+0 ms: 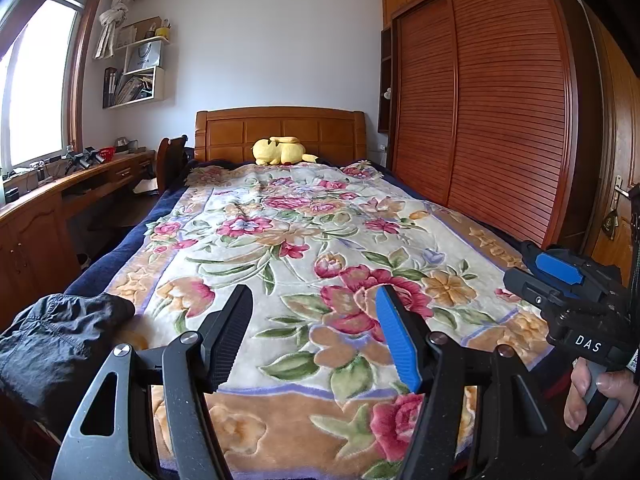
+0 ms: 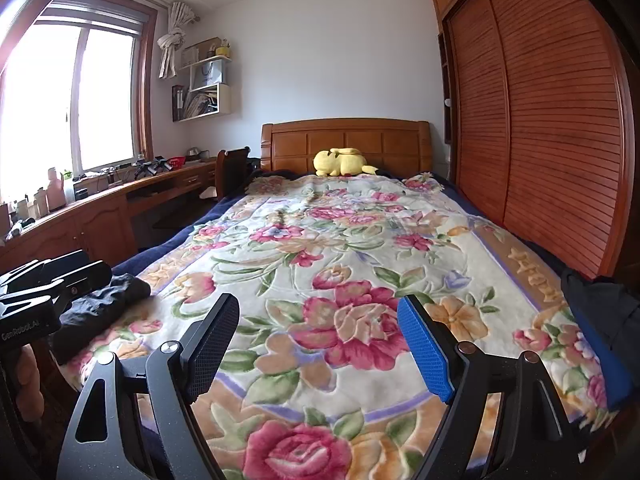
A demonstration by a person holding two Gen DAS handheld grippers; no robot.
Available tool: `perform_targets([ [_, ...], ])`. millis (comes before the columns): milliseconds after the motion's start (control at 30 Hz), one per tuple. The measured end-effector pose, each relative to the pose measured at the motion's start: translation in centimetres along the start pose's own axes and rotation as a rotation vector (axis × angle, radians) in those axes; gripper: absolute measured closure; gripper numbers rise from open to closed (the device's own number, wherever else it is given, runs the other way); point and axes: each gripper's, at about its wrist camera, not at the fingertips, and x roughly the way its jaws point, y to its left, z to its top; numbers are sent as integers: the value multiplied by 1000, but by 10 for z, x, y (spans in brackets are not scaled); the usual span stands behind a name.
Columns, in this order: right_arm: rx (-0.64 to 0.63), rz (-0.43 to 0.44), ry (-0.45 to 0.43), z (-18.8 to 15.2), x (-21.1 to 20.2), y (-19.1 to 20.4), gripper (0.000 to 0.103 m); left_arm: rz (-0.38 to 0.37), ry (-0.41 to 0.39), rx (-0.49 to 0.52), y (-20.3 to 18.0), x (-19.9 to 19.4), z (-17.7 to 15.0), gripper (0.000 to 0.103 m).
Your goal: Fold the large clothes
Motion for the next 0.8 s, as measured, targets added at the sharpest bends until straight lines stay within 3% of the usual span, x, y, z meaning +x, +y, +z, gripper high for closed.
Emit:
perform_targets([
  [800, 1, -3, -10, 0, 1, -1, 20, 3, 1, -3, -1, -2, -2, 38],
])
